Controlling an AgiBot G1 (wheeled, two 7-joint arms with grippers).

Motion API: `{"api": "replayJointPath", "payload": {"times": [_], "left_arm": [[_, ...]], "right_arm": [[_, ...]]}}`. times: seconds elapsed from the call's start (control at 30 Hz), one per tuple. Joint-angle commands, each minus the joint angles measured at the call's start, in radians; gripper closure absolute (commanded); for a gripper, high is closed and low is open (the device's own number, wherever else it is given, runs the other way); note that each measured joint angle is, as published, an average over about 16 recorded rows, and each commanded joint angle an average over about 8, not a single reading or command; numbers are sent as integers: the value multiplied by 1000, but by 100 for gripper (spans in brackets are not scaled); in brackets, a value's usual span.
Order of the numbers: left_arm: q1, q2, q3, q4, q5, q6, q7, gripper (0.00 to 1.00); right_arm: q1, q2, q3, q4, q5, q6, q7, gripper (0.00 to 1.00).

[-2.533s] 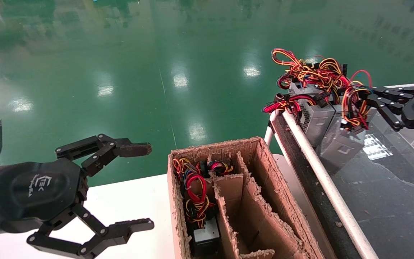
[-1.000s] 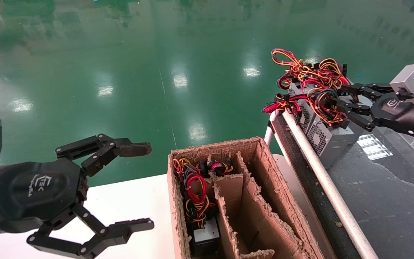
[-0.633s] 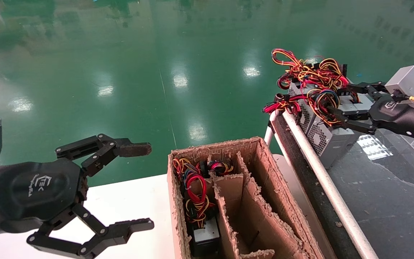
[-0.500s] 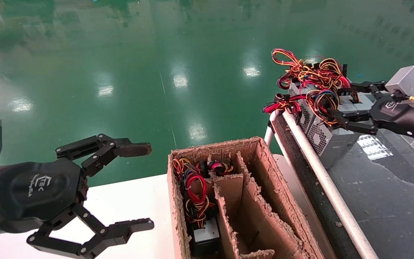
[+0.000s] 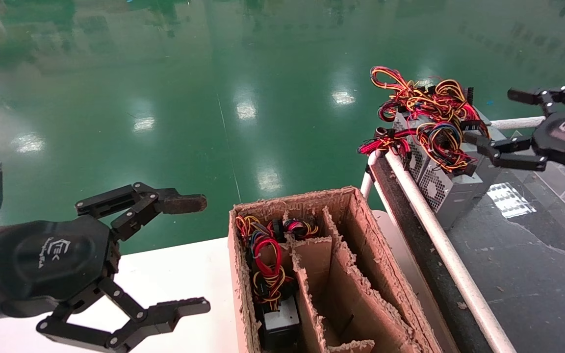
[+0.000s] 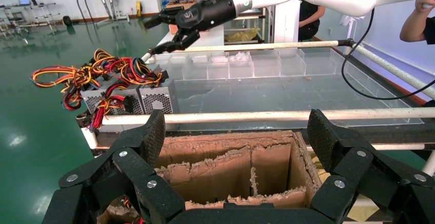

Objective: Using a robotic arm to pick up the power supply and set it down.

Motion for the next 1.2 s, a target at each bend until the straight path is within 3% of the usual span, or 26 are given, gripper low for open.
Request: {"api": "replayJointPath", "payload": {"times": [0.03, 1.2], "left_arm": [[0, 0, 0, 0, 0, 0, 0, 0], [0, 0, 0, 0, 0, 0, 0, 0]], "right_arm": [[-8, 6, 8, 12, 13, -2, 15, 0], [-180, 48, -8, 348, 244, -166, 217, 0]]}}
